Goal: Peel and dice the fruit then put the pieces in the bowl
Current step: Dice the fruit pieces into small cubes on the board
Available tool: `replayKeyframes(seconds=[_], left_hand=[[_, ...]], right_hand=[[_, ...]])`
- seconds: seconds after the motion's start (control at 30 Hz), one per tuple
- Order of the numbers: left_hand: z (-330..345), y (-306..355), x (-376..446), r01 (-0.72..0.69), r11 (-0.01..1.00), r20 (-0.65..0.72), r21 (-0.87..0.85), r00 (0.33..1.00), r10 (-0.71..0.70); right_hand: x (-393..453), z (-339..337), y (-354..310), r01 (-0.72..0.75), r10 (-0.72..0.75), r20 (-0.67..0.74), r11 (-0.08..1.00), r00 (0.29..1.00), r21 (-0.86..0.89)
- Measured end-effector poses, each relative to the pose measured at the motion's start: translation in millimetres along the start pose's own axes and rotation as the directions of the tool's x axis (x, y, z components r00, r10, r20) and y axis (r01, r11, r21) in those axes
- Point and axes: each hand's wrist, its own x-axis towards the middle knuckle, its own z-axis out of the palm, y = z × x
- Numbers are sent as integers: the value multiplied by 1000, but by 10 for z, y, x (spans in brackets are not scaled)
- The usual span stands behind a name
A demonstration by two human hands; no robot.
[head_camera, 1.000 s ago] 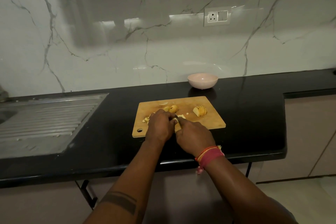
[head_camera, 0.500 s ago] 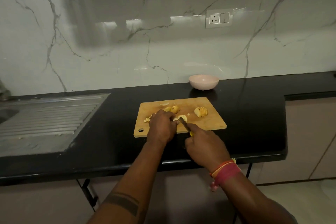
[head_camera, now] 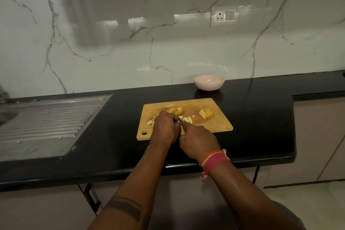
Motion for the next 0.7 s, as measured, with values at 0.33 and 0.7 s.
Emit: replayKeyframes(seconds=[0.33, 0.7], left_hand=[[-2, 64, -43, -2, 988, -72, 151, 997, 13], [-83, 61, -93, -12, 975, -148, 221, 988, 46]], right_hand=[[-254, -164, 193, 15, -15, 15, 1000, 1000, -1], [-37, -157, 326, -200, 203, -48, 978, 978, 55]])
